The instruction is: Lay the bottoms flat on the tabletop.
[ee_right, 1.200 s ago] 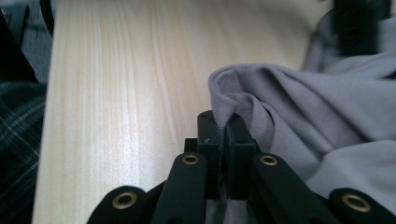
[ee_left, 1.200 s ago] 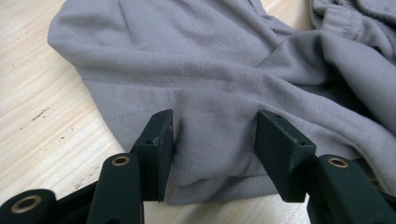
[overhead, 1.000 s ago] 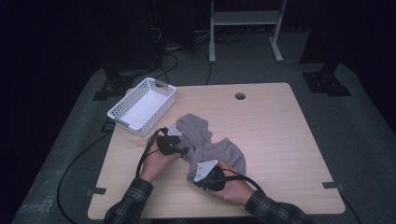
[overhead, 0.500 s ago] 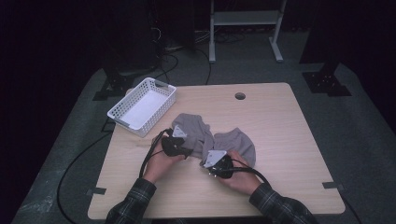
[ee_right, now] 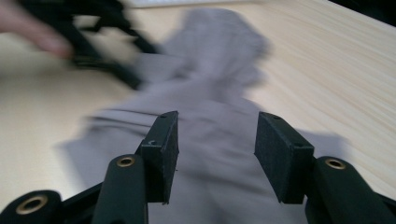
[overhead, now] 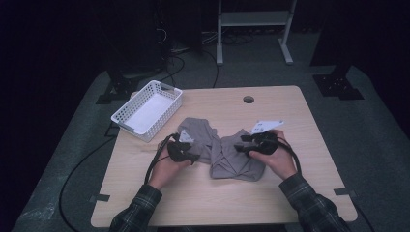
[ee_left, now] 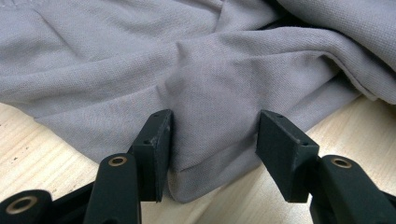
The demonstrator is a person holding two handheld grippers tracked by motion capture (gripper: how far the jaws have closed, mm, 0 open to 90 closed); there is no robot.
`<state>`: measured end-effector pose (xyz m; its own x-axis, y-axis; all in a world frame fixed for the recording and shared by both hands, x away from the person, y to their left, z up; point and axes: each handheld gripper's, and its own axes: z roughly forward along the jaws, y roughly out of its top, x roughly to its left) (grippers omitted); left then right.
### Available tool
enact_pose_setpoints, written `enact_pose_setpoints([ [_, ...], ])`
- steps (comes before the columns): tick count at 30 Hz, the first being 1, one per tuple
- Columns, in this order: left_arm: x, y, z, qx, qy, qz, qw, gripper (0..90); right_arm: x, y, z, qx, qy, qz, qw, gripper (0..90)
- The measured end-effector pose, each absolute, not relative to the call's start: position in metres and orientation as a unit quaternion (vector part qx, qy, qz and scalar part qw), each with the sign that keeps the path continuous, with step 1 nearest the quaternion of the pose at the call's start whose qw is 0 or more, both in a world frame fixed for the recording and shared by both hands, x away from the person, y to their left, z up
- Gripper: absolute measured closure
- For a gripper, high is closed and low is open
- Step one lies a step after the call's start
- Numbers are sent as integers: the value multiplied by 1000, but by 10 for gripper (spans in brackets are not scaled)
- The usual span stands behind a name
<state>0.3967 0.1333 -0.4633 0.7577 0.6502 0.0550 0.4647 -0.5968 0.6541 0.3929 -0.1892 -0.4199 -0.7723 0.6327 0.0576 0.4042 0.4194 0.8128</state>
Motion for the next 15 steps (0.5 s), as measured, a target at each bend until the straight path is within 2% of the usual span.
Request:
enact_pose_setpoints([
  [6, 397, 133, -464, 882, 316, 145, 318, 450, 430, -222, -443, 365, 824, 416, 122, 470],
  [9, 397, 133, -464, 882, 316, 144, 318, 450, 439, -225, -454, 372, 828, 406, 103, 444],
  [15, 397, 134, -464, 883, 315, 144, 317, 450, 449, -229, -471, 382, 831, 393, 95, 437],
])
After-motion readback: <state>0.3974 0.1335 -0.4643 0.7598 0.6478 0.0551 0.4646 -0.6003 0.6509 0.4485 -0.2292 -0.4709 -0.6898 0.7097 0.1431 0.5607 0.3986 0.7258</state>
